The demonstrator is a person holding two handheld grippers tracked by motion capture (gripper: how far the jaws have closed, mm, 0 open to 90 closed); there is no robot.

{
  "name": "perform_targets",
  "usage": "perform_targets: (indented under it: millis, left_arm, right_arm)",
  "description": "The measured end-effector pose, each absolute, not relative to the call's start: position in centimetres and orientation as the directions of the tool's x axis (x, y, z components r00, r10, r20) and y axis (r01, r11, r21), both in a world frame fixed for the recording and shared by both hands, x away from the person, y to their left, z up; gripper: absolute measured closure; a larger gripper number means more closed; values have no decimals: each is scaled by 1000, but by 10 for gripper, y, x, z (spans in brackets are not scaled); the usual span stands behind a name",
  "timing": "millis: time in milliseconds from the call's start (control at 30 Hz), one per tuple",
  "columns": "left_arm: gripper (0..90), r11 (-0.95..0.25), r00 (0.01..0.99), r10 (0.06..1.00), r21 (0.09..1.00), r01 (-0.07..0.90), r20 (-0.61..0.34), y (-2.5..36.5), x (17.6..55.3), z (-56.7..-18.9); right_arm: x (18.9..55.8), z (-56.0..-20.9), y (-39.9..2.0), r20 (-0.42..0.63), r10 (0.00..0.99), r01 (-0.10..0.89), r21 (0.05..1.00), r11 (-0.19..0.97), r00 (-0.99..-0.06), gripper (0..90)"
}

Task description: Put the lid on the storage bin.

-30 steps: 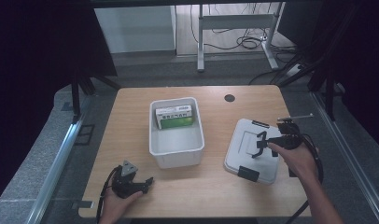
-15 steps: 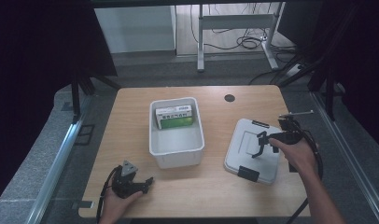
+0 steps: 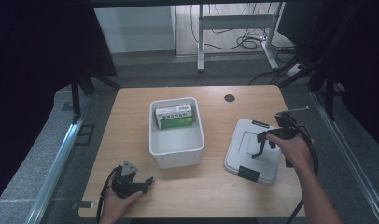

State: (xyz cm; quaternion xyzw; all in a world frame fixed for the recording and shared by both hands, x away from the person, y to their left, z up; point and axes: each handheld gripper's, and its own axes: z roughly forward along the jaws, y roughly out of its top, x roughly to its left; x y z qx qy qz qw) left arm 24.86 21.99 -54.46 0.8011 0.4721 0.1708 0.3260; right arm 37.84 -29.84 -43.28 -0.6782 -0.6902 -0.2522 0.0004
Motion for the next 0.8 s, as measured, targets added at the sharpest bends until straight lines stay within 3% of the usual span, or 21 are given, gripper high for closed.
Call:
perform_targets:
  millis: [800]
  left_arm:
    - [128, -342, 497, 867, 684, 644, -34, 220, 249, -545]
  right_arm:
    - [394, -448, -304, 370, 929, 946, 299, -128, 8, 599]
